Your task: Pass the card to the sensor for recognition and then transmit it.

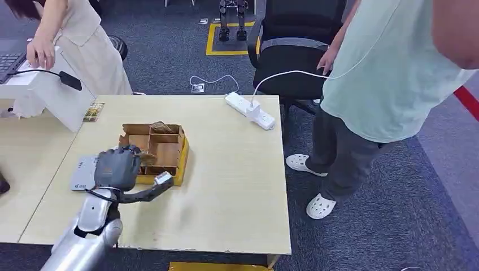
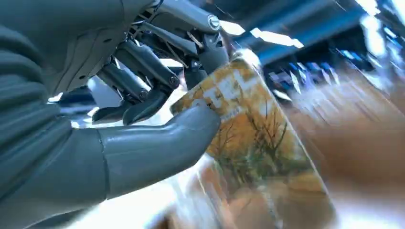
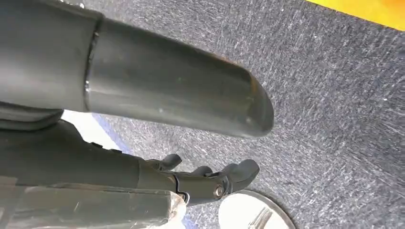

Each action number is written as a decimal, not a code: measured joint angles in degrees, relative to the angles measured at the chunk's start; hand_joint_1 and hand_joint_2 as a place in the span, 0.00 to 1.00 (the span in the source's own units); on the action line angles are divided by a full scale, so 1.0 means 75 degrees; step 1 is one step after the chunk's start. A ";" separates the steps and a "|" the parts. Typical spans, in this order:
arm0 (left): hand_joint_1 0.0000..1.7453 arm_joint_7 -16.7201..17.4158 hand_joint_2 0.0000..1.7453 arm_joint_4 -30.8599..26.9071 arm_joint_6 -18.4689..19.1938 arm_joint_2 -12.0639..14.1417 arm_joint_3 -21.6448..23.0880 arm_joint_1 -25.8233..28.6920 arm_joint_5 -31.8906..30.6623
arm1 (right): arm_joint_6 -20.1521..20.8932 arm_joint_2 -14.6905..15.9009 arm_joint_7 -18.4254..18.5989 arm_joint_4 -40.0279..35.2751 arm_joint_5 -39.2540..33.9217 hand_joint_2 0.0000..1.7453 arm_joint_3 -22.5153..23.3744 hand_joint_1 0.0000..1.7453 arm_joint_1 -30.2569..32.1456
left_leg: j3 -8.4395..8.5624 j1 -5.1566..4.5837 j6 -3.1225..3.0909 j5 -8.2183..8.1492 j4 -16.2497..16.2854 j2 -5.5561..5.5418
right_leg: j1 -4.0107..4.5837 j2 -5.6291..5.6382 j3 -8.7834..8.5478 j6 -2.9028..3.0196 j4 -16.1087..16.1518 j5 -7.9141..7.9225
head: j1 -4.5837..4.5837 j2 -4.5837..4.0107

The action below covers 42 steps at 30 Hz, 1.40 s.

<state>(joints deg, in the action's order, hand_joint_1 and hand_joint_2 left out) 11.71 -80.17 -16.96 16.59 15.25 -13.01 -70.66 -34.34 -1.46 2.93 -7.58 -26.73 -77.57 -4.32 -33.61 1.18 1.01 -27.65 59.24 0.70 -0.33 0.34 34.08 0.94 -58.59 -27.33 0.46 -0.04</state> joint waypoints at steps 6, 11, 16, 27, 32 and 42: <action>1.00 -0.0137 1.00 0.0000 0.0023 0.0463 -0.0460 -0.0792 -0.0032 | -0.0017 -0.0003 -0.0015 -0.0003 -0.0006 0.00 -0.0055 0.00 -0.0019 | 0.0001 0.0000 0.0007 0.0005 0.0000 -0.0001 | 0.0000 0.0001 0.0000 0.0002 -0.0003 0.0001 | -0.0003 0.0000; 1.00 -0.0137 1.00 0.0006 0.0044 0.0562 -0.0515 -0.1016 -0.0114 | -0.0017 -0.0003 -0.0015 -0.0003 -0.0052 0.00 -0.0087 0.00 -0.0038 | 0.0000 -0.0003 0.0006 0.0003 0.0000 -0.0001 | -0.0003 0.0002 0.0002 0.0000 0.0002 0.0000 | -0.0003 0.0000; 0.95 0.0375 1.00 0.0212 -0.0427 0.0542 -0.0509 -0.1345 -0.1056 | -0.0006 -0.0003 0.0000 -0.0003 0.0067 0.00 -0.0140 0.00 -0.0053 | -0.0001 -0.0003 0.0002 0.0001 0.0002 -0.0001 | -0.0003 0.0001 0.0005 0.0000 0.0003 0.0001 | -0.0006 0.0000; 0.95 0.0691 1.00 0.1213 -0.1172 0.0305 -0.0509 -0.2080 -0.1632 | 0.0017 -0.0003 0.0117 -0.0023 0.0189 0.00 -0.0329 0.00 -0.0175 | 0.0002 -0.0002 0.0006 0.0004 0.0002 0.0002 | -0.0003 0.0005 0.0003 0.0003 0.0001 0.0006 | -0.0003 0.0000; 0.95 0.0691 1.00 0.1347 -0.1174 0.0265 -0.0509 -0.2152 -0.1647 | 0.0020 -0.0003 0.0117 -0.0026 0.0192 0.00 -0.0335 0.00 -0.0178 | 0.0000 -0.0003 0.0006 0.0004 0.0002 0.0001 | -0.0003 0.0004 0.0004 0.0003 0.0002 0.0006 | -0.0003 0.0000; 1.00 0.0968 1.00 0.2705 -0.2101 0.0148 -0.0722 -0.3222 -0.2049 | 0.0143 -0.0023 0.0213 -0.0076 0.0370 0.00 -0.0495 0.00 -0.0395 | 0.0002 -0.0002 0.0010 0.0013 0.0003 -0.0002 | -0.0002 0.0001 0.0004 0.0010 -0.0001 0.0016 | 0.0006 0.0000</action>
<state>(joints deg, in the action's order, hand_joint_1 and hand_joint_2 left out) 18.97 -59.88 -32.72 17.70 9.84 -37.18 -86.03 -33.27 -1.64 4.52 -8.15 -23.96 -81.29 -7.28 -33.60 1.17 1.08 -27.55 59.26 0.69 -0.34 0.34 34.11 1.01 -58.59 -27.20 0.50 -0.04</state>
